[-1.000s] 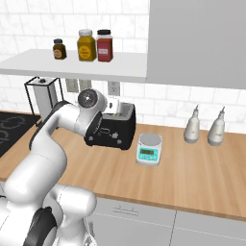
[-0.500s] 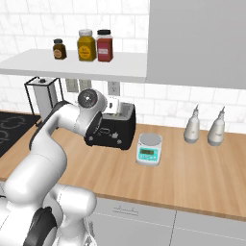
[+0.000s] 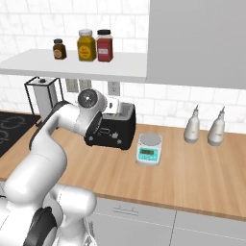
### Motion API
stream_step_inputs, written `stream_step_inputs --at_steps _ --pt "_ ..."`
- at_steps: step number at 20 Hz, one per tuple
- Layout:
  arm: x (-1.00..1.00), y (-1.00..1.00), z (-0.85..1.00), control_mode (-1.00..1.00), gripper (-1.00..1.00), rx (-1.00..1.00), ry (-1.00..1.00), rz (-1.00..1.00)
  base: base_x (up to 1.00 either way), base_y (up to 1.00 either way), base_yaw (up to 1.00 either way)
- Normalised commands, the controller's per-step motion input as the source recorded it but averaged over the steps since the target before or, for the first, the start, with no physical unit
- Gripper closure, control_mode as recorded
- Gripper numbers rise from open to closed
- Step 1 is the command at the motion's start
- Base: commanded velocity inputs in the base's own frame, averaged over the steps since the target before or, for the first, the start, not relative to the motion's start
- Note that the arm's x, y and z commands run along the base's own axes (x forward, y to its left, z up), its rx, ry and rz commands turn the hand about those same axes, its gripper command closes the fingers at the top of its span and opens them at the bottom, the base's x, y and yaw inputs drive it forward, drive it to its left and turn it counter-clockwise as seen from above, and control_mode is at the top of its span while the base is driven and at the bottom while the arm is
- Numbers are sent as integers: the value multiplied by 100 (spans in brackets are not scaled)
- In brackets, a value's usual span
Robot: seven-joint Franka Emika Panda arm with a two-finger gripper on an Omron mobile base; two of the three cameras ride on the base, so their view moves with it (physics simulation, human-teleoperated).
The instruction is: Start the toaster. Once the lever pops up, take the bread to the plate on the dining counter.
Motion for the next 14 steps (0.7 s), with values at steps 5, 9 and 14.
stream_step_inputs --at_steps 5,9,14 --pt "0 0 0 -100 -100 0 0 0 0 0 0" --pt "0 0 0 -100 -100 0 0 0 0 0 0" --pt "0 0 0 -100 -100 0 0 0 0 0 0"
